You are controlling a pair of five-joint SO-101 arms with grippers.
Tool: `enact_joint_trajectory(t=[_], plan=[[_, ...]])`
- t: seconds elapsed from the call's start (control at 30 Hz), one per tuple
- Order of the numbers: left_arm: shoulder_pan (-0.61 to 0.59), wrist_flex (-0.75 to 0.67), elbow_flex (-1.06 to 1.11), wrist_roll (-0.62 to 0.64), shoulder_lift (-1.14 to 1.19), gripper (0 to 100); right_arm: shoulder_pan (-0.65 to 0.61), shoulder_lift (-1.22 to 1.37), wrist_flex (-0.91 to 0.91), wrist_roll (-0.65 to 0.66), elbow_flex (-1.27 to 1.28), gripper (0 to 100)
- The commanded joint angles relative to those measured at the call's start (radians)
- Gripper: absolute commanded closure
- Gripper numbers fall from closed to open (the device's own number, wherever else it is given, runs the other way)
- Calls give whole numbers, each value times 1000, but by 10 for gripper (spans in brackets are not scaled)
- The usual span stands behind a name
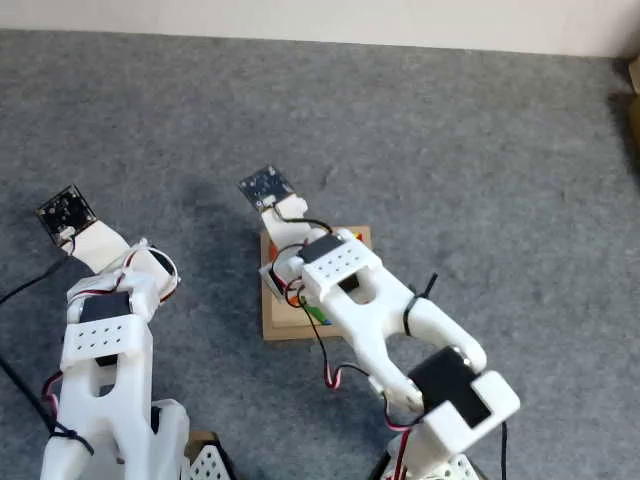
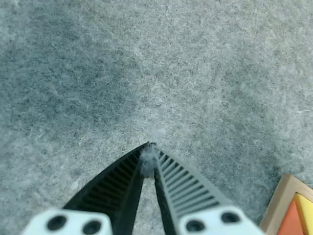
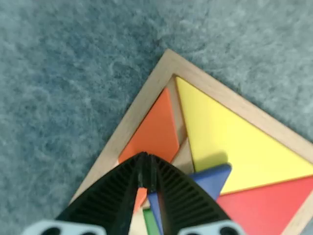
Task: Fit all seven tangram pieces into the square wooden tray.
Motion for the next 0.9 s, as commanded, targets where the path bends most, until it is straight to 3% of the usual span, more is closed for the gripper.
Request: enact_joint_trajectory(t=[0.0,0.27,0.47,0.87], plan=[[-10,-18,-4,-6,-25,995,13,39,-18,17,-88,992],[-10,-18,-2,-6,-25,995,90,139,-16,18,-243,993],[-10,-18,-2,-6,-25,995,116,2,-15,14,-259,993],[-10,-18,-2,-6,-25,995,159,-203,70,40,-22,993]])
